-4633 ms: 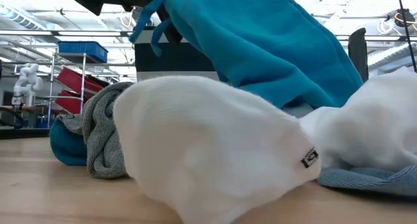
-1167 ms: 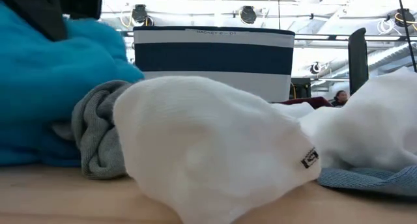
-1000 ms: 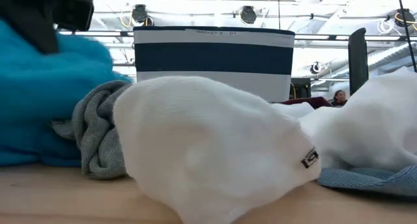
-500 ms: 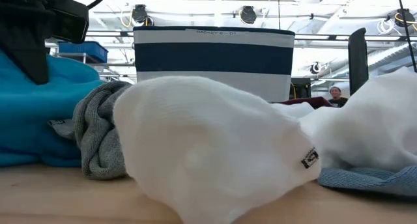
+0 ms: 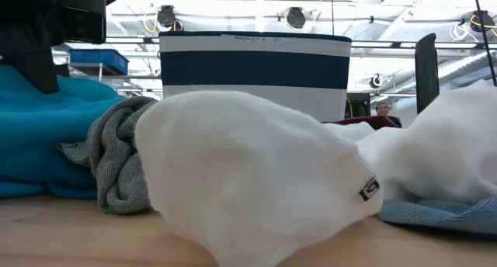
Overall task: Sort clothes
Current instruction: Put the blue shorts into the blue laundry organizer
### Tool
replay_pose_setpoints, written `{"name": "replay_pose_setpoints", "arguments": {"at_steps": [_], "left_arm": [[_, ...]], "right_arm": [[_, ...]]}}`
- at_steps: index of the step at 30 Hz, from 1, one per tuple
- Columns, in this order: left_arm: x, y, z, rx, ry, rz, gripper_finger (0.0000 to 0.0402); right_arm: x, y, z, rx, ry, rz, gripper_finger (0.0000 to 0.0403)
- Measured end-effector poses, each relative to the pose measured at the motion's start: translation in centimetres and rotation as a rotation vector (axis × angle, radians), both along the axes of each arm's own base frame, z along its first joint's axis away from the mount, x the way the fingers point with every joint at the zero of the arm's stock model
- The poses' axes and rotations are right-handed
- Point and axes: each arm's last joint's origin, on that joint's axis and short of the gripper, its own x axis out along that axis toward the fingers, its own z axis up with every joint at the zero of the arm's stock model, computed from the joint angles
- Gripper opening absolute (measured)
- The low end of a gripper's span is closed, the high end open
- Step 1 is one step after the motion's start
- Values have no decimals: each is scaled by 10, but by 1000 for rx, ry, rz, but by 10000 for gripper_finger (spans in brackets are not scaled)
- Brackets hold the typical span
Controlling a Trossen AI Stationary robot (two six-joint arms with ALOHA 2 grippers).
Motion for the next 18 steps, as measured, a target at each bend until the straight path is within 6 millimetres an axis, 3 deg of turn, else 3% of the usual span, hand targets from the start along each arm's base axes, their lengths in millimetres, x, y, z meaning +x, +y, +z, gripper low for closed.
{"name": "replay_pose_setpoints", "arguments": {"at_steps": [18], "left_arm": [[9, -9, -60, 186, 283, -151, 228]], "right_arm": [[0, 0, 1, 0, -7, 4, 228]]}}
